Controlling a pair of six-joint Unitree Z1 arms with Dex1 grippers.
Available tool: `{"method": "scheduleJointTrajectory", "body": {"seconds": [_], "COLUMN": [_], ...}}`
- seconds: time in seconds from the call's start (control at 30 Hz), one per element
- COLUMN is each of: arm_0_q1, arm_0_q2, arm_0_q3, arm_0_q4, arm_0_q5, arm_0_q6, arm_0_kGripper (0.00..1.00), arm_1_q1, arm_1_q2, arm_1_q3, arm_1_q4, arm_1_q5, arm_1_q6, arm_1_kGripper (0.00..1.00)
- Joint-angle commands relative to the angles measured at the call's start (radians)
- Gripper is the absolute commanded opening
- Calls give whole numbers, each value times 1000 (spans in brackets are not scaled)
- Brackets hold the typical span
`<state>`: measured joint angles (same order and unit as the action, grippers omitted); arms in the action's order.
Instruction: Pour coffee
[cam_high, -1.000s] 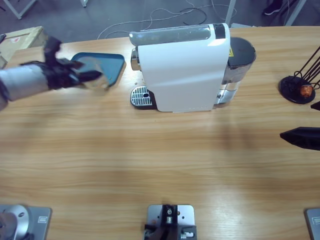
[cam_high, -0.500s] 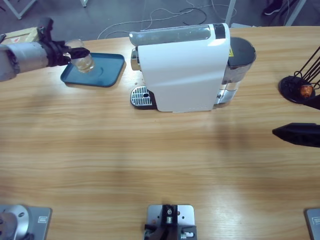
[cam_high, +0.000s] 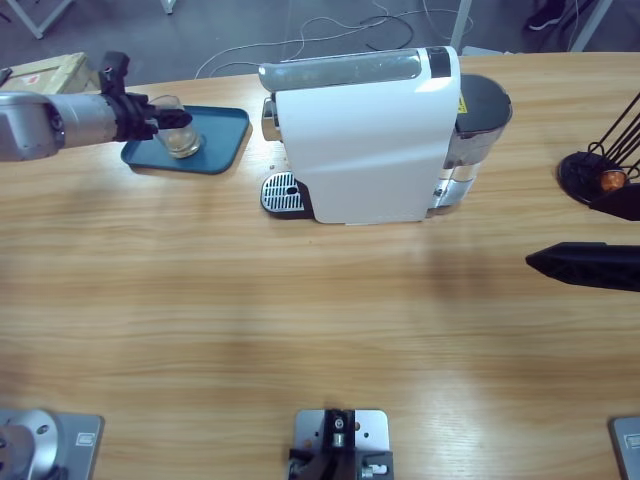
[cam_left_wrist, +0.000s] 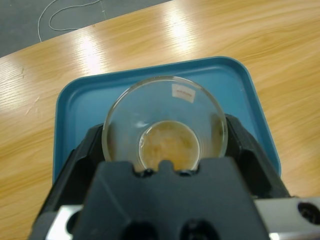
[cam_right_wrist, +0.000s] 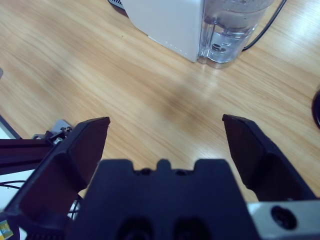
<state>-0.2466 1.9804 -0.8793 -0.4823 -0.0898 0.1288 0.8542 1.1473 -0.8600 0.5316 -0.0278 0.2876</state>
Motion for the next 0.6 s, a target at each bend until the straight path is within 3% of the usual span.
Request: {"method": "scheduleJointTrajectory", "body": {"seconds": [0.03,0.1,0.13,0.27,0.43,0.53,0.6], "arm_0_q1": [20,21,21,18,9,-26,-86], "arm_0_q2": [69,67,58,13,-173,-330,-451], "arm_0_q3": [-23,-22,-14,26,71,72,71], "arm_0_q4": [44,59,60,60,80,205,365], "arm_0_q5": [12,11,9,9,-4,-2,19], "arm_0_q6": [-8,-8,-7,-6,0,0,-7], "arm_0_kGripper": [48,723,963,991,991,991,995], "arm_1_q1": [6,6,6,6,6,6,6], "arm_1_q2": [4,-4,-8,-21,-55,-83,-101], "arm_1_q3": [16,13,12,7,7,14,19], "arm_1_q4": [13,20,24,38,44,50,65], "arm_1_q5": [12,12,12,9,5,5,5], "arm_1_q6": [12,12,12,12,12,12,16], "arm_1_kGripper": [1000,1000,1000,1000,1000,1000,1000]}}
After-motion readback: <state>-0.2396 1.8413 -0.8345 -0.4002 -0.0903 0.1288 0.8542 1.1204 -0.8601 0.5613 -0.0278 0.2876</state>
